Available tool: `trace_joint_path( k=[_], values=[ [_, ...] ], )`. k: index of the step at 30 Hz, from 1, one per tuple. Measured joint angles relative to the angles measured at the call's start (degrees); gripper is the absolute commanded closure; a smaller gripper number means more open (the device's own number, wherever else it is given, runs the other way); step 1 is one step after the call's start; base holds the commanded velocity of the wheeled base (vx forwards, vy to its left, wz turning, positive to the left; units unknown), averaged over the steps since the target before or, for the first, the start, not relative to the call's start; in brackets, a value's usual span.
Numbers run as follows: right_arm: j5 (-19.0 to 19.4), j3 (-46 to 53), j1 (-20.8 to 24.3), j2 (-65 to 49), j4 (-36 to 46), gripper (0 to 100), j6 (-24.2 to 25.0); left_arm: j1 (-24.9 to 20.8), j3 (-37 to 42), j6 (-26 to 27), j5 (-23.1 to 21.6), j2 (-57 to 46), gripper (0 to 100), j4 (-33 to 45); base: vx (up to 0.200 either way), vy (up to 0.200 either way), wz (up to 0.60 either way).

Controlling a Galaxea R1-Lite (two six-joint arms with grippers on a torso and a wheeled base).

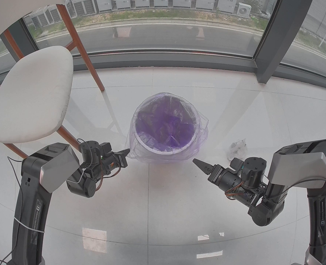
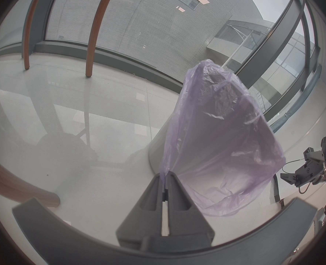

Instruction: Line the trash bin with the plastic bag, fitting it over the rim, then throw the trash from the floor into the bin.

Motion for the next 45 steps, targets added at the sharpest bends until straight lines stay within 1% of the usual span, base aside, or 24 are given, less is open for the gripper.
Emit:
trace_joint_path(
  k=[5,9,18,22,26,30,33,39,40,45],
  values=[
    [0.0,-0.2,0.0,0.6,0.0,0,0.0,-0.2,-3.6,0.0,2.3,2.8,100,0.2,0.000,0.000,0.00],
    [0.0,-0.3,0.0,0.9,0.0,0,0.0,-0.4,-5.2,0.1,2.7,4.4,100,-0.4,0.000,0.000,0.00],
    [0.0,-0.3,0.0,1.3,0.0,0,0.0,-0.9,-5.3,0.8,2.8,6.3,100,-2.3,0.000,0.000,0.00],
    [0.0,-0.3,0.0,1.3,0.0,0,0.0,-1.0,-5.3,2.5,2.8,7.1,100,-2.6,0.000,0.000,0.00],
    [0.0,-0.4,0.0,1.2,0.0,0,0.0,-1.1,-5.3,2.9,2.8,7.3,100,-4.6,0.000,0.000,0.00],
    [-0.1,-0.4,-0.1,1.2,0.0,0,0.0,-1.2,-4.3,3.1,2.7,6.4,100,-6.8,0.000,0.000,0.00],
    [-0.1,-0.4,-0.1,1.2,0.0,0,0.0,-1.5,-1.9,3.7,2.7,4.7,100,-7.3,0.000,0.000,0.00],
    [-0.1,-0.4,-0.1,1.2,0.0,0,0.0,-1.8,2.0,6.8,2.7,1.4,100,-7.9,0.000,0.000,0.00],
    [-0.1,-0.4,-0.1,1.2,0.0,0,0.0,-1.9,2.5,7.2,2.6,1.2,0,-8.0,0.000,0.000,0.00],
    [-0.1,-0.5,-0.1,1.3,0.0,0,0.0,-2.0,3.8,7.7,2.4,0.7,0,-7.9,0.000,0.000,0.00]
  ],
)
